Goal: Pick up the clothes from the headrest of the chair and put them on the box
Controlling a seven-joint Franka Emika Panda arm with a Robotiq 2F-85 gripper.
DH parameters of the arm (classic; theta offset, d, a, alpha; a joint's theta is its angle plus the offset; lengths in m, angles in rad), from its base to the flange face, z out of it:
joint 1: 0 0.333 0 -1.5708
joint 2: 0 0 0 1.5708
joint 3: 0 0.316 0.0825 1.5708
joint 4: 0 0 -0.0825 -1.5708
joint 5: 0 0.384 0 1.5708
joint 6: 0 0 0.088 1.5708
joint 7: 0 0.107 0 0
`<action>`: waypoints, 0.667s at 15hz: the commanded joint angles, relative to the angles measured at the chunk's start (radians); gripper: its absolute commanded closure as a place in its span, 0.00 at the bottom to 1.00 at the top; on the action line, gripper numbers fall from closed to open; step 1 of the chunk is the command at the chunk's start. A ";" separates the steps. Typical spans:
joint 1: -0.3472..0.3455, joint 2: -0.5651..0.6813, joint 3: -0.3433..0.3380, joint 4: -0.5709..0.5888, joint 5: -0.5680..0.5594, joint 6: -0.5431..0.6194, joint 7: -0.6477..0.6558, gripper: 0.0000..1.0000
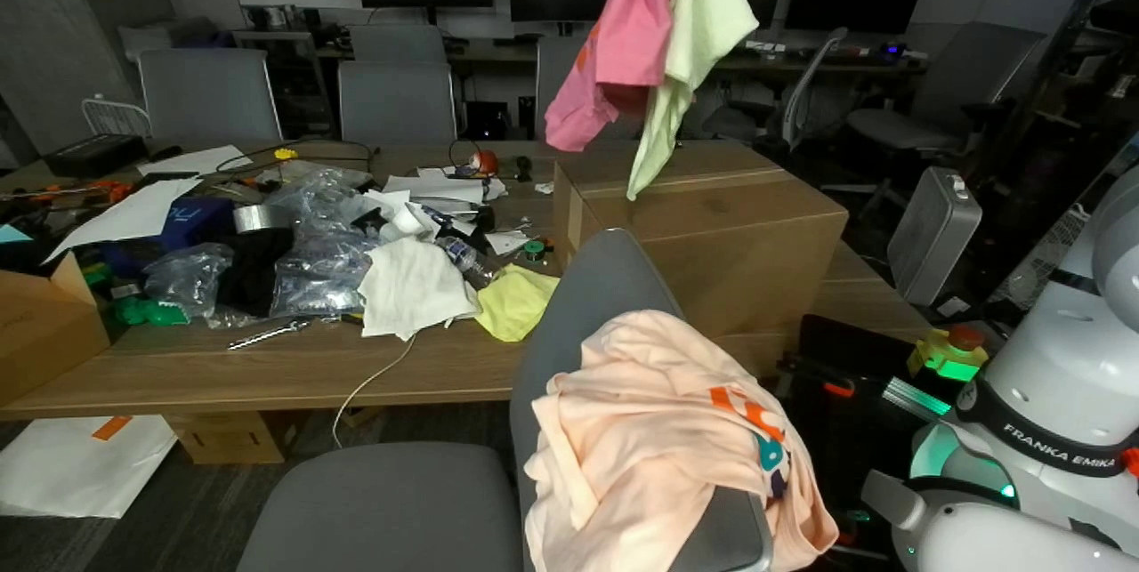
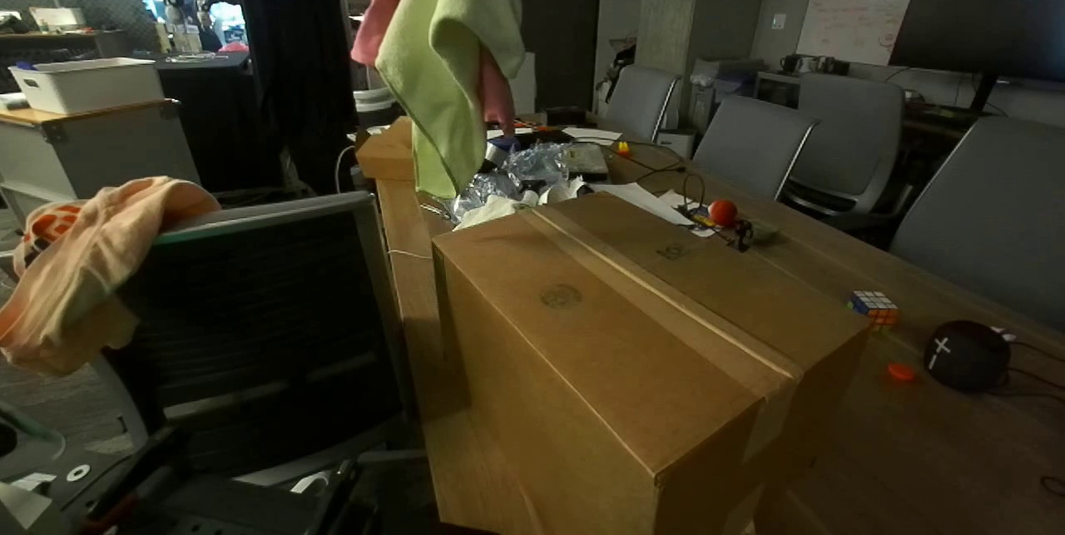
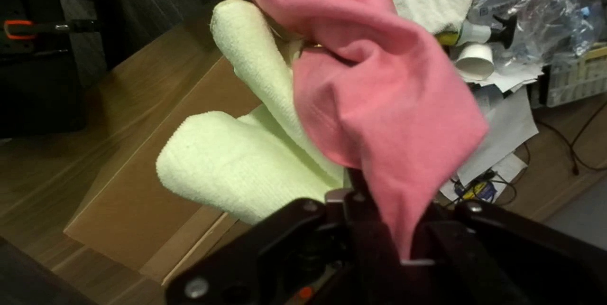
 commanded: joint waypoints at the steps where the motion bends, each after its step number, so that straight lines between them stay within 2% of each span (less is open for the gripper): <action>1: 0.012 0.010 -0.052 0.043 -0.019 -0.026 0.078 0.98; 10: -0.034 -0.026 -0.145 -0.031 -0.088 -0.036 0.256 0.98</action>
